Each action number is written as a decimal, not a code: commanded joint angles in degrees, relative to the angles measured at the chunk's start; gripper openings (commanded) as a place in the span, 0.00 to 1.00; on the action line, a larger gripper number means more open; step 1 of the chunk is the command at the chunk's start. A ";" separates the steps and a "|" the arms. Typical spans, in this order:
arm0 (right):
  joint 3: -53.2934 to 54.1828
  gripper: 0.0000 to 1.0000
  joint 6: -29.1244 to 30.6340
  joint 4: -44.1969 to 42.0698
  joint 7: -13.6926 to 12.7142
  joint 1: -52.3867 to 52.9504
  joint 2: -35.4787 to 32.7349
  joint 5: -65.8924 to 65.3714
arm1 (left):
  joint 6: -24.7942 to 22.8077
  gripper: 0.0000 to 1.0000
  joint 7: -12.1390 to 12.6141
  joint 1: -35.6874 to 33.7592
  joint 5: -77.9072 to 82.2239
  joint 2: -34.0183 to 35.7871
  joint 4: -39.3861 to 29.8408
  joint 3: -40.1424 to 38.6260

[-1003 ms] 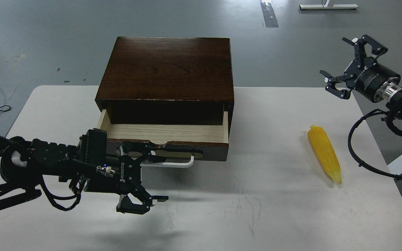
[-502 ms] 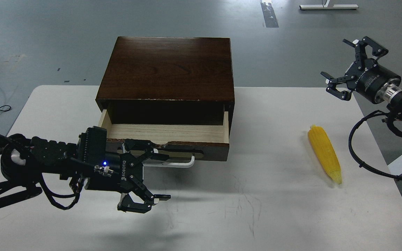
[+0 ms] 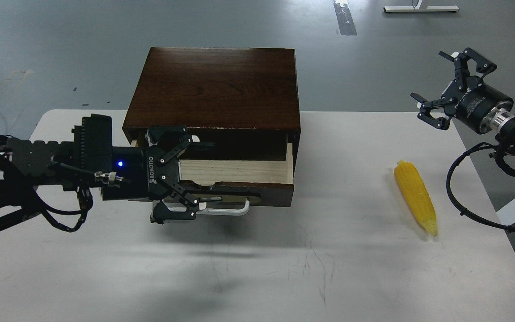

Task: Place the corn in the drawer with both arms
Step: 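Lift the left gripper up and away from the open drawer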

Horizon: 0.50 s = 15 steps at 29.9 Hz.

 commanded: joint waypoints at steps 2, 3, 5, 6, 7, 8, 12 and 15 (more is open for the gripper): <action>-0.18 1.00 0.00 0.33 0.02 0.04 0.00 -0.09 | 0.17 0.99 0.00 -0.62 -9.03 3.33 0.19 -5.10; -0.44 1.00 0.00 0.42 0.02 0.04 0.00 -0.09 | 0.09 0.98 0.00 -0.62 -11.86 3.60 0.27 -5.99; -3.68 1.00 0.00 1.12 0.10 0.21 -0.17 -0.09 | 0.08 0.99 0.00 -0.53 -26.48 4.30 1.50 -9.06; -4.22 1.00 0.00 1.30 0.10 0.21 -0.35 -0.09 | 0.08 0.98 0.00 -0.53 -30.65 4.31 2.20 -9.77; -5.01 1.00 0.00 1.56 0.19 0.39 -1.04 -0.17 | 0.08 0.98 0.00 -0.70 -39.92 4.39 3.86 -11.26; -5.27 1.00 0.00 1.74 0.19 0.56 -1.57 -0.26 | 0.00 0.99 0.00 -0.88 -44.54 4.39 5.01 -11.88; -6.51 1.00 0.00 3.67 0.19 1.00 -4.12 -0.96 | -0.71 0.99 0.00 -2.90 -68.10 4.04 14.23 -12.50; -8.44 1.00 0.00 6.57 0.19 1.35 -6.84 -1.58 | -2.54 0.98 0.00 -3.69 -80.50 3.69 20.12 -12.50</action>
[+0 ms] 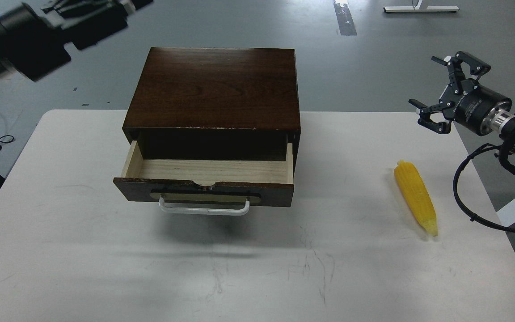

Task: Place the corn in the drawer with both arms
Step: 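Lift the left gripper up and away from the open drawer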

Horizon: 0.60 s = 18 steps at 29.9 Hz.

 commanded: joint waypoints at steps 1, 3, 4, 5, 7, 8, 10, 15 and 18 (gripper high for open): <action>-2.71 1.00 0.00 4.19 0.09 0.28 -4.11 -1.57 | -3.84 0.99 -0.02 -0.71 -17.15 -0.40 7.35 -0.24; -4.04 1.00 0.00 7.45 0.44 0.37 -6.40 -4.03 | -8.07 0.98 -0.02 -0.54 -25.71 -0.40 10.18 -0.24; -4.65 0.99 0.00 9.55 0.87 0.37 -7.72 -6.04 | -10.34 0.98 -0.02 -0.19 -31.22 -0.31 11.66 -0.06; -4.92 0.99 0.00 10.53 1.05 0.28 -8.43 -7.28 | -11.24 0.99 1.42 -0.10 -33.79 -0.31 12.55 -0.06; -5.36 0.99 0.00 13.07 1.84 0.28 -10.44 -11.49 | -12.38 0.99 6.67 0.25 -40.46 -0.57 15.79 0.11; -5.62 0.99 0.00 14.57 2.63 0.28 -11.59 -14.39 | -12.82 0.99 10.10 0.86 -43.98 -0.92 18.16 0.29; -5.71 0.99 0.00 16.42 3.68 0.10 -13.17 -18.69 | -13.53 0.98 13.37 2.96 -47.95 -2.41 20.89 0.20; -5.71 0.99 0.00 20.28 4.30 -0.07 -16.69 -30.20 | -17.48 0.99 15.67 8.76 -54.03 -3.56 22.58 0.20; -5.89 0.99 0.00 24.76 6.15 -0.34 -19.85 -36.98 | -18.19 0.98 15.67 11.06 -54.12 -4.35 23.19 0.20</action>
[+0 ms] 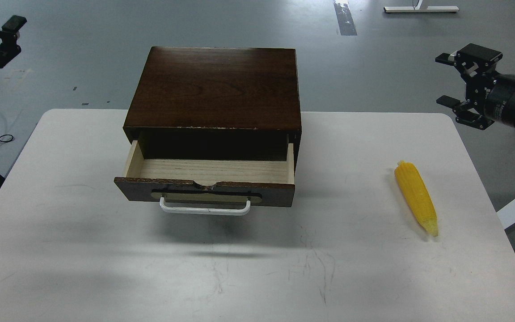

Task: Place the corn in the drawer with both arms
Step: 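Lift the left gripper up and away from the open drawer, then lower the right gripper onto the yellow corn and grasp it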

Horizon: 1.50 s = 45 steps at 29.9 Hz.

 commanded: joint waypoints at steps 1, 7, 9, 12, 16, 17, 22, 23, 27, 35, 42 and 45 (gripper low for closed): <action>-0.86 0.99 -0.02 6.21 1.58 -0.30 -4.76 -10.78 | -1.11 0.99 0.08 2.79 -0.71 -0.73 0.77 -0.11; -8.50 0.99 -0.02 18.27 1.59 -0.30 -13.39 -36.21 | -3.66 0.98 -0.28 4.03 -0.80 -0.64 1.47 -0.37; -11.75 0.99 -0.02 19.94 1.59 -0.30 -14.45 -41.21 | -3.66 0.98 -0.28 4.03 -0.80 -0.90 2.60 -0.28; -15.18 0.99 -0.02 20.04 1.59 -0.39 -13.75 -44.74 | -3.66 0.98 -0.45 4.03 -0.63 -0.90 3.58 -0.02; -18.44 0.98 -0.02 18.99 1.50 -0.57 -10.68 -45.28 | -3.58 0.98 -0.71 4.12 -0.63 -0.82 3.67 -0.02; -18.71 0.98 -0.02 18.20 1.50 -0.57 -9.89 -45.54 | -3.40 0.98 -0.72 4.12 -0.54 -0.82 3.75 -0.02; -20.55 0.97 -0.02 12.92 1.59 -0.66 -5.23 -48.44 | -3.40 0.99 -0.45 4.12 -0.27 -0.82 4.19 0.07; -21.69 0.97 -0.02 12.74 1.59 -0.57 -4.70 -49.40 | -3.40 0.99 -0.45 4.12 -0.27 -0.82 4.19 0.07; -23.10 0.96 -0.02 12.39 1.59 -0.66 -3.12 -50.38 | -3.40 0.99 -0.54 4.12 -0.19 -0.90 4.46 0.15; -26.53 0.94 -0.02 8.09 1.59 -0.39 -0.83 -51.26 | -3.49 0.99 -0.54 4.20 -0.01 -0.82 4.55 0.15; -27.15 0.92 -0.02 4.92 1.67 -0.13 2.68 -52.93 | -3.57 0.99 -0.63 4.20 0.08 -0.64 4.55 0.15; -27.24 0.91 -0.50 4.13 1.67 0.05 3.91 -52.93 | -3.75 0.99 -0.63 4.20 0.17 -0.38 4.55 0.15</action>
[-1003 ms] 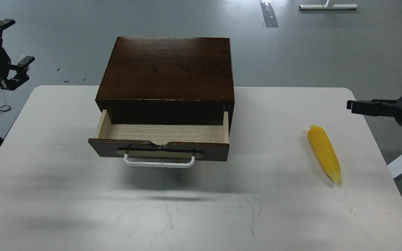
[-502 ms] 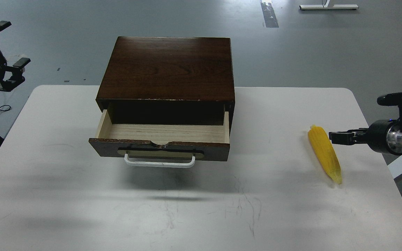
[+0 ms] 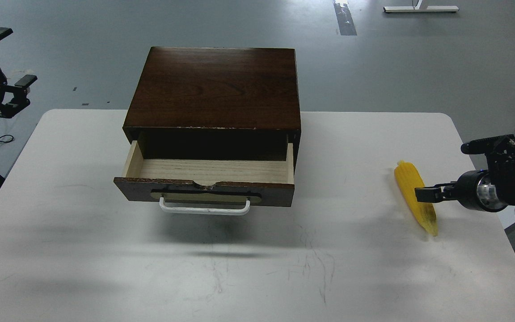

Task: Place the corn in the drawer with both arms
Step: 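Lower the right gripper onto the yellow corn and grasp it, then lift the corn and carry it over the open drawer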

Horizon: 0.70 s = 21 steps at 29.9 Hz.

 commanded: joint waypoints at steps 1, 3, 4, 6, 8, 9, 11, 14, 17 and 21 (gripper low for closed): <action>-0.06 0.91 -0.74 -1.07 0.04 0.16 1.62 -0.09 | -0.17 0.98 -0.01 0.00 0.08 0.20 -0.01 0.00; 0.03 0.91 -1.27 -2.03 0.12 0.25 2.59 -0.09 | -0.26 0.98 -0.01 0.00 0.08 0.29 -0.01 0.00; -0.06 0.91 -1.62 -2.73 0.12 0.34 3.20 -0.09 | -0.26 0.99 -0.01 0.00 0.08 0.29 -0.01 0.00; -0.58 0.91 -1.80 -3.62 0.12 0.34 3.82 -0.17 | -0.35 0.99 -0.01 -0.09 0.08 0.38 -0.01 0.00; -2.33 0.91 -1.88 -4.58 0.12 0.51 4.00 -0.17 | -0.35 0.99 -0.01 -0.09 0.08 0.38 -0.01 0.00; -2.78 0.90 -1.88 -4.93 0.12 0.51 4.09 -0.17 | -0.35 0.99 -0.09 -0.09 0.08 0.38 -0.01 0.00; -3.84 0.81 -1.97 -5.90 0.12 0.78 4.70 -0.17 | -0.35 0.99 -0.01 -0.17 0.16 0.38 -0.01 0.00; -4.36 0.53 -1.97 -6.78 0.74 0.78 5.58 -0.17 | -0.35 0.99 -0.01 -0.17 0.16 0.29 -0.01 0.00; -4.37 0.17 -2.58 -6.96 3.19 1.30 6.81 -0.17 | -0.35 0.99 -0.09 -0.17 0.25 0.29 -0.01 -0.09; -4.54 0.04 -5.83 -6.96 5.30 2.27 7.51 -0.09 | -0.35 0.99 -0.01 -0.17 0.25 0.38 -0.01 0.00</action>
